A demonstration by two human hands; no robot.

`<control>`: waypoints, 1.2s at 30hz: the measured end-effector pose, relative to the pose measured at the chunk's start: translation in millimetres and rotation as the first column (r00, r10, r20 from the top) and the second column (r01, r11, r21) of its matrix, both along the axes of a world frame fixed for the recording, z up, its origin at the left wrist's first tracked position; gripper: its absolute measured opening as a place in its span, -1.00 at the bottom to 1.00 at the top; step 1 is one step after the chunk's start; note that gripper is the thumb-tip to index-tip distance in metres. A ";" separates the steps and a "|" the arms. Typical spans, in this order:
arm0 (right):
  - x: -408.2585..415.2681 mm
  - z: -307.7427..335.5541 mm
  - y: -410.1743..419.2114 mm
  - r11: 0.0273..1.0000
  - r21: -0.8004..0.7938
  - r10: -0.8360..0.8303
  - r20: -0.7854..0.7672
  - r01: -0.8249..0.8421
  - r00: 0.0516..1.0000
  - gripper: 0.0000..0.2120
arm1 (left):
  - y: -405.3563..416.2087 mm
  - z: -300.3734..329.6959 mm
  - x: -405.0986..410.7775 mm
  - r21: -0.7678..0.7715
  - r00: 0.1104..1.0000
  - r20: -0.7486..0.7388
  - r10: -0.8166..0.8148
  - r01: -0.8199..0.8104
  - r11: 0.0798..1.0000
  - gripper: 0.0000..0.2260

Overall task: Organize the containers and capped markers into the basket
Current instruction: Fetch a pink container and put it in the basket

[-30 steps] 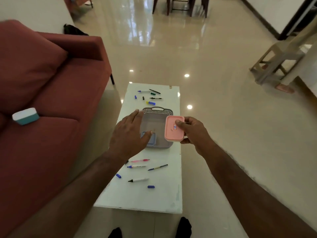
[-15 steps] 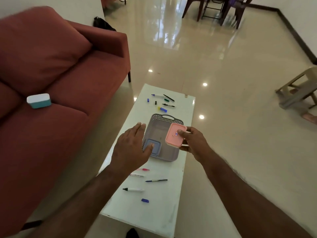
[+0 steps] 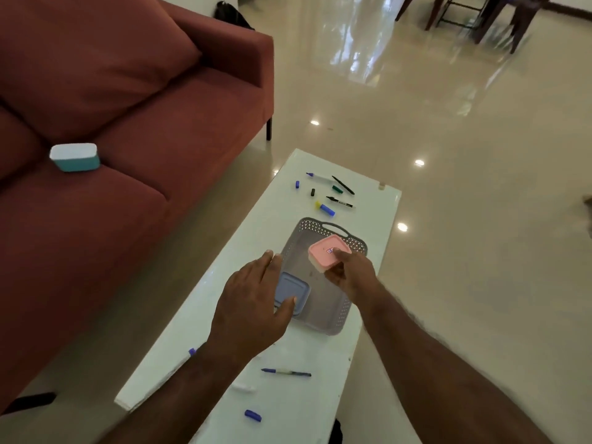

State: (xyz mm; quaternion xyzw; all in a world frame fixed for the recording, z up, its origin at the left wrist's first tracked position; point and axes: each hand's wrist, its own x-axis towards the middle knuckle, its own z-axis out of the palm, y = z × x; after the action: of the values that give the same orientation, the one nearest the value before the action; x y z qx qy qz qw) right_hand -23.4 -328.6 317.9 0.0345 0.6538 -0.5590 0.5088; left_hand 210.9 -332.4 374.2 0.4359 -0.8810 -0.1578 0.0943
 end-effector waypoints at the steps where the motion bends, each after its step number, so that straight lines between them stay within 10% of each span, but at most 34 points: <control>1: -5.4 -19.6 -11.3 1.000 0.005 -0.007 0.014 0.006 1.000 -0.87 | -8.5 -10.2 -10.9 -0.021 1.000 -0.001 0.005 -0.005 1.000 -0.34; 16: -52.6 -218.9 -121.3 0.955 0.000 -0.292 0.209 0.298 0.933 -0.69 | -69.7 -139.3 -69.2 -0.102 0.993 0.076 0.088 -0.080 0.992 -0.34; 36: -54.6 -247.8 -159.4 0.940 0.029 -0.340 0.163 0.340 0.926 -0.65 | -84.5 -177.1 -68.2 -0.040 0.990 0.132 0.054 -0.049 0.998 -0.34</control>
State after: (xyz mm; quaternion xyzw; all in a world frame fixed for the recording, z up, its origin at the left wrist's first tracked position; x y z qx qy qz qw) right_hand -78.0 -488.0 70.2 0.1936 0.5934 -0.6336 0.4571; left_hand 142.7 -416.9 197.1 0.4660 -0.8767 -0.1096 0.0475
